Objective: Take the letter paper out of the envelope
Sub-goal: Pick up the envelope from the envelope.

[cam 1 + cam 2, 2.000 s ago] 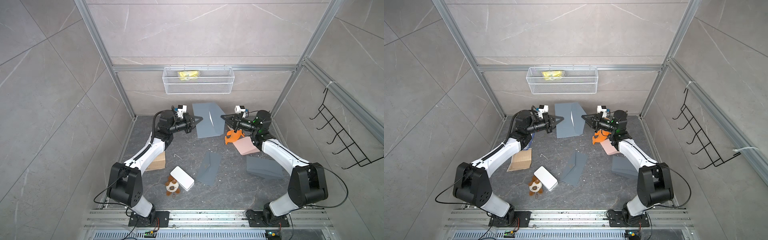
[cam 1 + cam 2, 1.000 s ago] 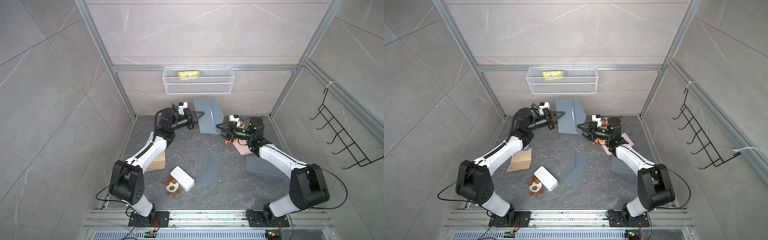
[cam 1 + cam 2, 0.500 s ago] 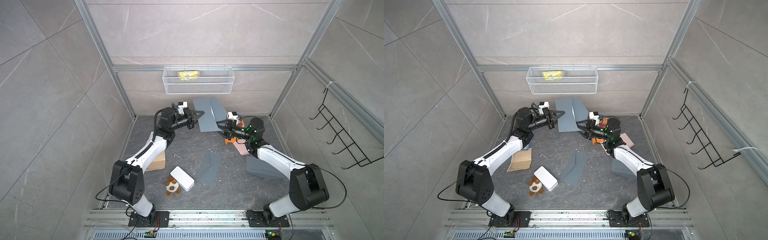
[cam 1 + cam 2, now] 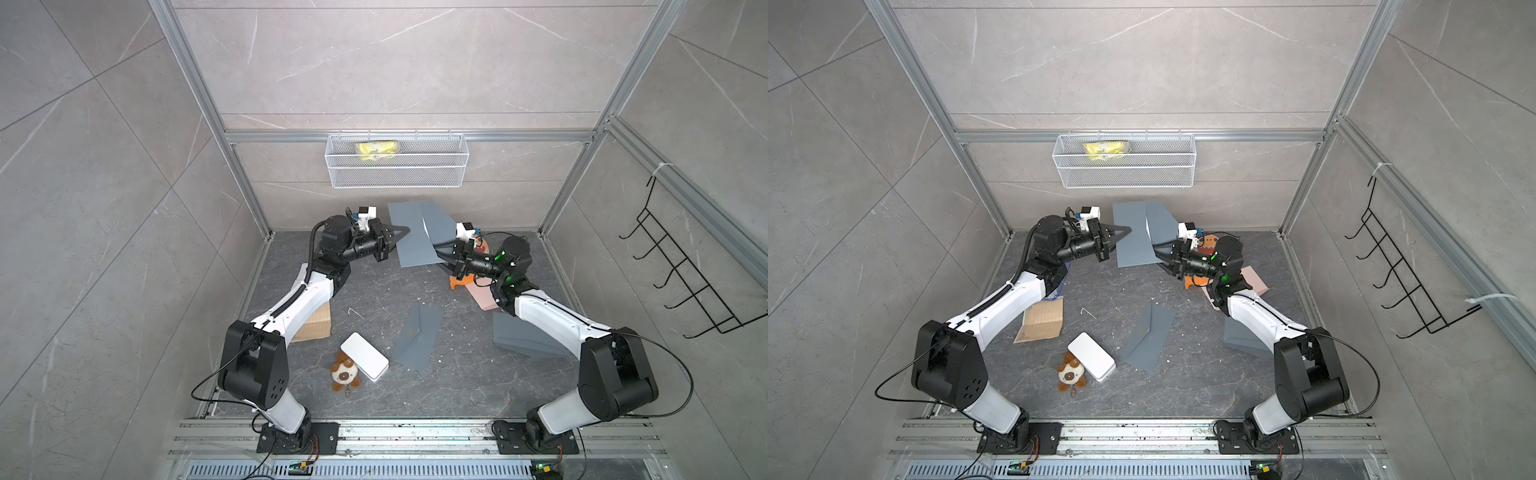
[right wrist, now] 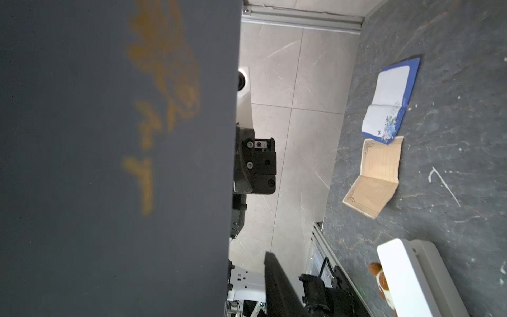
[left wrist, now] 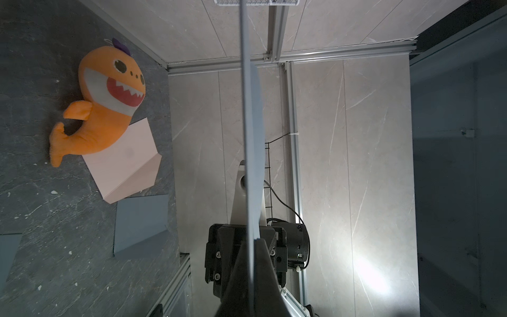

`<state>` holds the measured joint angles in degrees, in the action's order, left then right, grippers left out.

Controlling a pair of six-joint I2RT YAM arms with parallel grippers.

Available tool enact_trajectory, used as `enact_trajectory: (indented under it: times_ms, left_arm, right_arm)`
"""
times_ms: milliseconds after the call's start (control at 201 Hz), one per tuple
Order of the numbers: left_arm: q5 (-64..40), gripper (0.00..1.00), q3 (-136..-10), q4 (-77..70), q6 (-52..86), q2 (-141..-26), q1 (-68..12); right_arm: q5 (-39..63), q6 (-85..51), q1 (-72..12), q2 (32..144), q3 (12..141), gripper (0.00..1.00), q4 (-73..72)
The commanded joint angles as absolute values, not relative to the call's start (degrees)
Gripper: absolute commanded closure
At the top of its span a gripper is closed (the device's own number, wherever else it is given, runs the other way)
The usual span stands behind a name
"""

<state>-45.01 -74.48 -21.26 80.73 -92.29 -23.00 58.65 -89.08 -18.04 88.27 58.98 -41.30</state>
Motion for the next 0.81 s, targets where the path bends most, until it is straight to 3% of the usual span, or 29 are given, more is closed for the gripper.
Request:
enact_trajectory:
  times_ms: [0, 189, 373, 642, 801]
  left_arm:
    - [-50.61, 1.0, -78.96, -13.36, 72.62, -92.15, -23.47]
    - [-52.27, 1.0, -79.64, -10.49, 70.27, -92.2, -23.37]
    - [-51.91, 1.0, -79.71, -11.4, 70.83, -92.54, -23.38]
    - [-51.73, 1.0, -78.8, -11.26, 70.66, -92.4, -23.35]
    - [-51.24, 1.0, -77.8, -11.34, 70.31, -91.93, -23.38]
  right_arm:
    - [62.58, -83.4, -18.24, 87.54, 62.41, 0.67, -33.79]
    - [64.07, -79.78, -18.04, 87.6, 63.85, 0.65, -27.96]
    - [63.35, -79.8, -18.1, 87.28, 63.15, 0.72, -28.55]
    - [61.08, -79.59, -17.94, 86.16, 62.89, 1.0, -29.88]
    - [59.08, -76.13, -17.93, 84.45, 62.62, 1.0, -26.83]
